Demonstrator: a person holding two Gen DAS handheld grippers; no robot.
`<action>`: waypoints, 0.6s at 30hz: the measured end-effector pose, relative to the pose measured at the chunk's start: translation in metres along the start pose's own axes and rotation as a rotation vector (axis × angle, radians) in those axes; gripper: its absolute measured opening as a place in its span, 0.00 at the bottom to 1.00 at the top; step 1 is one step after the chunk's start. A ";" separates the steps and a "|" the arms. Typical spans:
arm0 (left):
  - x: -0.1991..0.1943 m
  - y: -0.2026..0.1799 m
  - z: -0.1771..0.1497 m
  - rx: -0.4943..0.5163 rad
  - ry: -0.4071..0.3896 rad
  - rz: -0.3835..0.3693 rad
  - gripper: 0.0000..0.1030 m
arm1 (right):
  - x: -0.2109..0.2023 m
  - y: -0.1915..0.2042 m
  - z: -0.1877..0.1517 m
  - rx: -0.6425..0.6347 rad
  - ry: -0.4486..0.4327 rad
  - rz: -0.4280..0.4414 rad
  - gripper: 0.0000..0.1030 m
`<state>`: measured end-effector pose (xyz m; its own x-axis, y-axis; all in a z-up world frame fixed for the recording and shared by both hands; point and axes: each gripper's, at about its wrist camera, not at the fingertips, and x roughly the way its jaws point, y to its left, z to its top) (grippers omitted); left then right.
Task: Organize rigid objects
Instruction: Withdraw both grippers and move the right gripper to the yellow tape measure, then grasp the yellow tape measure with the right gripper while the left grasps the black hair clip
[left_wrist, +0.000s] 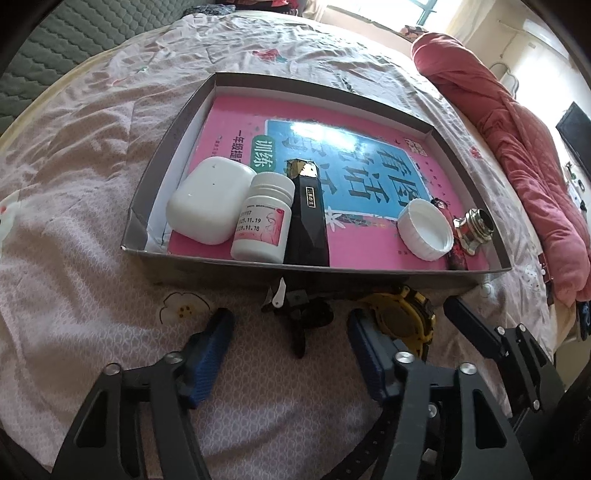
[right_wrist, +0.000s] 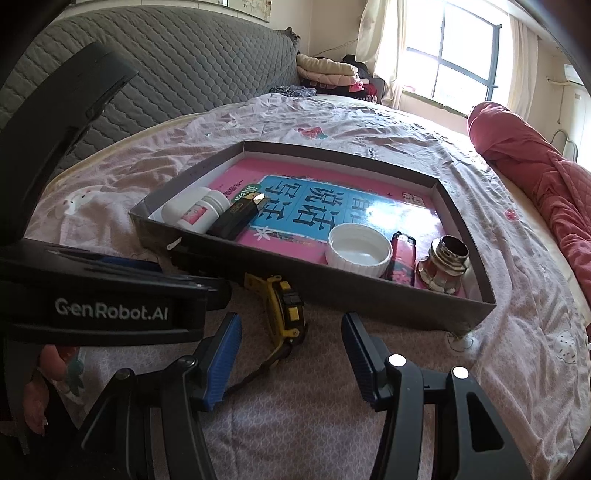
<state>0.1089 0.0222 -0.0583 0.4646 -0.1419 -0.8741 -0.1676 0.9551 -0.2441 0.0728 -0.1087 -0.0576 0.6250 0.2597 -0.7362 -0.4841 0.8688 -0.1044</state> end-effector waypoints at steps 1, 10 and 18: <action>0.001 0.001 0.000 -0.004 0.003 -0.002 0.56 | 0.001 0.000 0.001 0.002 -0.002 -0.001 0.54; 0.009 -0.003 0.003 0.000 0.031 -0.001 0.48 | 0.015 -0.001 0.004 0.002 0.011 0.001 0.54; 0.014 -0.002 0.004 -0.006 0.029 -0.001 0.36 | 0.017 -0.003 0.005 0.007 0.024 0.054 0.22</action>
<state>0.1188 0.0194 -0.0684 0.4396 -0.1507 -0.8854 -0.1723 0.9534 -0.2478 0.0878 -0.1049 -0.0665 0.5834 0.2961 -0.7563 -0.5119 0.8570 -0.0594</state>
